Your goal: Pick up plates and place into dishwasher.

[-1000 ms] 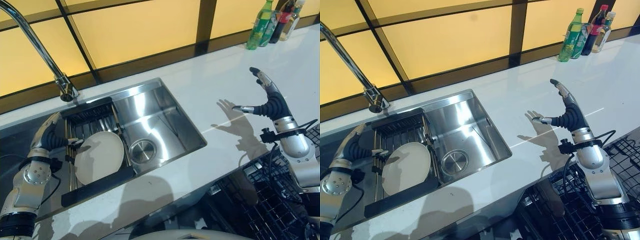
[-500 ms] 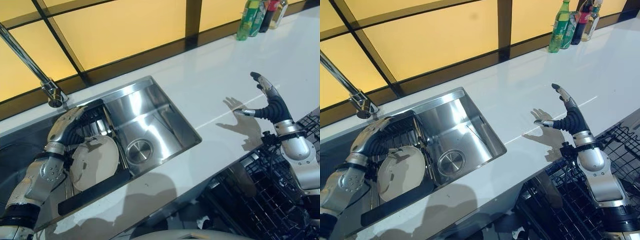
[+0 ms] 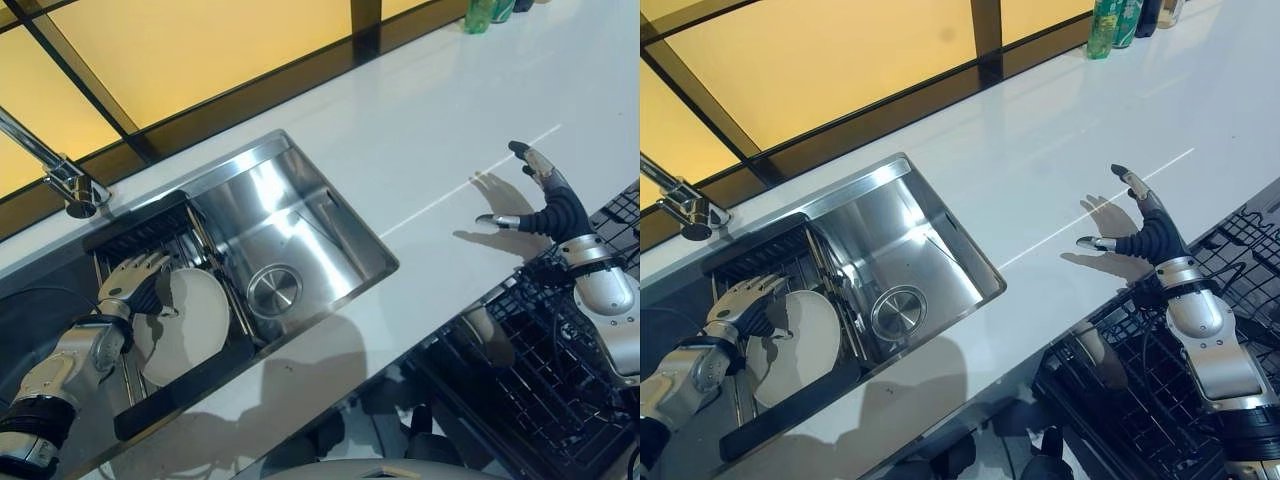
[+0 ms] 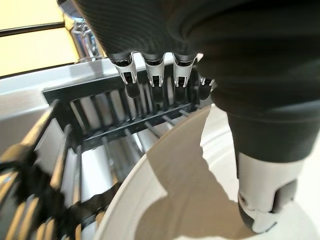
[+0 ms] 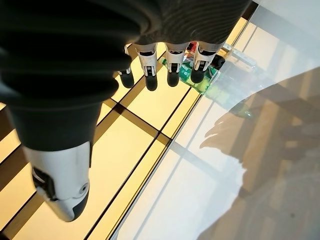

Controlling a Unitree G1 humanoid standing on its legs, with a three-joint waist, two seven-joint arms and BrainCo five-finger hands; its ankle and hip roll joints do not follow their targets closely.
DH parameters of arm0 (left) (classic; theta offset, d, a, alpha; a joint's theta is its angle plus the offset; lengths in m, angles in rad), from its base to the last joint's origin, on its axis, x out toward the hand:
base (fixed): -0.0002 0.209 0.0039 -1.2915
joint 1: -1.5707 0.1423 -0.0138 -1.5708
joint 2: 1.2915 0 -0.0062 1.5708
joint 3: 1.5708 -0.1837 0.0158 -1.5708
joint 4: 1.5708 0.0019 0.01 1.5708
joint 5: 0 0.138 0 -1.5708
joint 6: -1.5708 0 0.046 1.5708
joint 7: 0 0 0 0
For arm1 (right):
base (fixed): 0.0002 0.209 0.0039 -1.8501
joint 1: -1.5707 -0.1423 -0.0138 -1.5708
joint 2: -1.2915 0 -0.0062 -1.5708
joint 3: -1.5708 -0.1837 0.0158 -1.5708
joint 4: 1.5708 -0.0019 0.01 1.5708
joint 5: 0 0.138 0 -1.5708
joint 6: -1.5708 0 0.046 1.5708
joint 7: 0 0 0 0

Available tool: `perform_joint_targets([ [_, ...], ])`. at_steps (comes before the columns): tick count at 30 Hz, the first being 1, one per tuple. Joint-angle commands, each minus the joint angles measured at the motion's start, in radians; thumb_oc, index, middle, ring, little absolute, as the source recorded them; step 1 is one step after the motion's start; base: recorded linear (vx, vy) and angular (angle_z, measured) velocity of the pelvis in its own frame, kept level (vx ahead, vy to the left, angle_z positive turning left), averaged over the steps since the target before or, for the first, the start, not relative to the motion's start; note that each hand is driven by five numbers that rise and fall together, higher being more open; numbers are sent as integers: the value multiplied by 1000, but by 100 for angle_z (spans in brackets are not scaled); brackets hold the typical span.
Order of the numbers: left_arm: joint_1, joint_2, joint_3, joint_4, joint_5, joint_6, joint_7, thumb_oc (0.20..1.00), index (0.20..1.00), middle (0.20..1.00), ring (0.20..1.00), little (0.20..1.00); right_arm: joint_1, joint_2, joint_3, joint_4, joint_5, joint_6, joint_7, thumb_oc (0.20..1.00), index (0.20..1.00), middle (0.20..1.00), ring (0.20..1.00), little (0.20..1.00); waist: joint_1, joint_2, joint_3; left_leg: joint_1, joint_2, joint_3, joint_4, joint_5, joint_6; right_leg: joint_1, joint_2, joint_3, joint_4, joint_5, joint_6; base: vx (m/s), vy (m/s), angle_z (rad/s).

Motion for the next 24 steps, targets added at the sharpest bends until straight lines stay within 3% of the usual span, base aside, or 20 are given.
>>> perform_joint_targets([
  [1, -16, 30, -15, 107, -29, 83, -114, 1000, 1000, 1000, 1000, 1000, -104, -50, 37, -55, 31, -12, -22, 1000, 1000, 1000, 1000, 1000, -19, -71, -40, -125, -15, 10, 62, 35, 13, -47, -109, 99, 158, -119, 56, -45, 15, -10],
  [11, -34, 17, 27, 160, -199, 27, -140, 1000, 1000, 1000, 1000, 1000, -91, -49, 30, -82, 35, -11, -19, 1000, 1000, 1000, 1000, 1000, -19, -79, -22, -139, -12, 9, 69, 38, 14, -55, -106, 100, 163, -123, 55, -10, -1, -3],
  [18, -20, -63, 119, 101, -724, 1, -465, 1000, 1000, 1000, 1000, 1000, -65, -30, 13, -86, 26, -14, -1, 1000, 1000, 1000, 1000, 1000, -11, -79, -33, -126, -7, 7, 65, 37, 14, -43, -102, 95, 164, -131, 51, 28, -9, 1],
  [21, 4, -69, 118, 76, -805, 27, -619, 1000, 1000, 1000, 1000, 1000, -49, -27, 8, -79, 23, -28, 8, 1000, 1000, 1000, 1000, 1000, -10, -74, -40, -121, -4, 7, 68, 35, 12, -39, -101, 94, 166, -132, 51, 24, -10, 1],
  [24, 19, -55, 108, 57, -870, 36, -698, 1000, 1000, 1000, 1000, 1000, -52, -43, 25, -78, 40, -24, 1, 1000, 1000, 1000, 1000, 1000, -9, -70, -45, -112, -2, 10, 67, 34, 11, -32, -102, 93, 168, -134, 52, 35, -14, 0],
])
